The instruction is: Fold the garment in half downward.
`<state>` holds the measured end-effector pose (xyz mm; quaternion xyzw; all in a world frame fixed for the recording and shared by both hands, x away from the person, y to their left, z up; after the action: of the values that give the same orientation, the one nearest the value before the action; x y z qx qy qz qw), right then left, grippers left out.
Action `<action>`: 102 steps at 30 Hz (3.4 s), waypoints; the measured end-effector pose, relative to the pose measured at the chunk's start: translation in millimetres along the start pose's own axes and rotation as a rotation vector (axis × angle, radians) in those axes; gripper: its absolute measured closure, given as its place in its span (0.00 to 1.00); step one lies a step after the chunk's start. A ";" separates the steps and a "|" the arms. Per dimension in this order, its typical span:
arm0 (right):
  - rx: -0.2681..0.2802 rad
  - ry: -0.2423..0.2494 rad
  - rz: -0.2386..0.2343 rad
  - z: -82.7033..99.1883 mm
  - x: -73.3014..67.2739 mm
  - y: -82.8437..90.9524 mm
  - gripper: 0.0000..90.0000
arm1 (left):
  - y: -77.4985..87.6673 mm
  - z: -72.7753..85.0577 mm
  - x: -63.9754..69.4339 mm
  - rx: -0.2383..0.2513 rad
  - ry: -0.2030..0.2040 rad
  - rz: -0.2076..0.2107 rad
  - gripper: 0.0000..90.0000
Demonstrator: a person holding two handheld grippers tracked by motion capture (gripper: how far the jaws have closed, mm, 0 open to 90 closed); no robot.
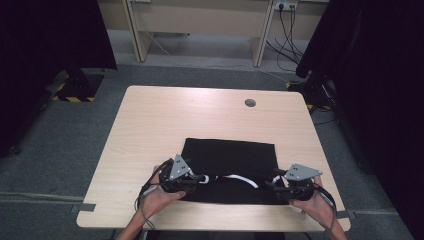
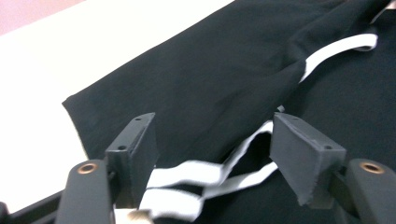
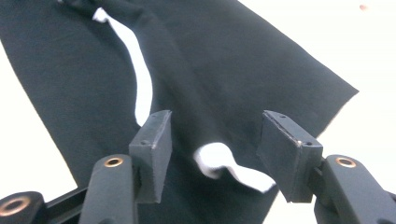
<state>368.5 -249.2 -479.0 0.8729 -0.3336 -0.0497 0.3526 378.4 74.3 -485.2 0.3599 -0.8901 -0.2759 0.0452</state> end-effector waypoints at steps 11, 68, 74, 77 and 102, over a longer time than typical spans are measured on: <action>-0.018 0.105 -0.033 -21.9 16.5 -6.4 0.95 | -16.5 -22.1 -12.8 0.000 -0.087 0.011 0.92; 0.057 0.103 -0.278 -67.1 -80.5 -63.5 0.67 | -1.3 -28.4 1.3 -0.035 -0.091 0.064 0.92; 0.083 -0.009 -0.194 -69.9 -44.5 -67.2 0.67 | -40.3 -53.5 -32.9 -0.078 -0.077 0.017 0.92; 0.076 -0.028 -0.164 -68.2 -33.8 -70.2 0.68 | -56.8 -55.5 -45.4 -0.085 -0.042 0.024 0.91; 0.019 -0.186 -0.169 -93.4 -1.8 -114.8 0.46 | -41.1 5.5 -34.6 -0.146 0.138 -0.121 0.19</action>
<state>460.0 -133.0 -484.0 0.8927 -0.2908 -0.1568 0.3066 427.6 75.7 -507.3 0.4269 -0.8390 -0.3169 0.1159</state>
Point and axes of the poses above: each handheld gripper's, and its own axes: y roughly backward along the jaws, z roughly out of its underside, x roughly to its right, the point moved 5 cm from there along -y, roughly forward along the jaws
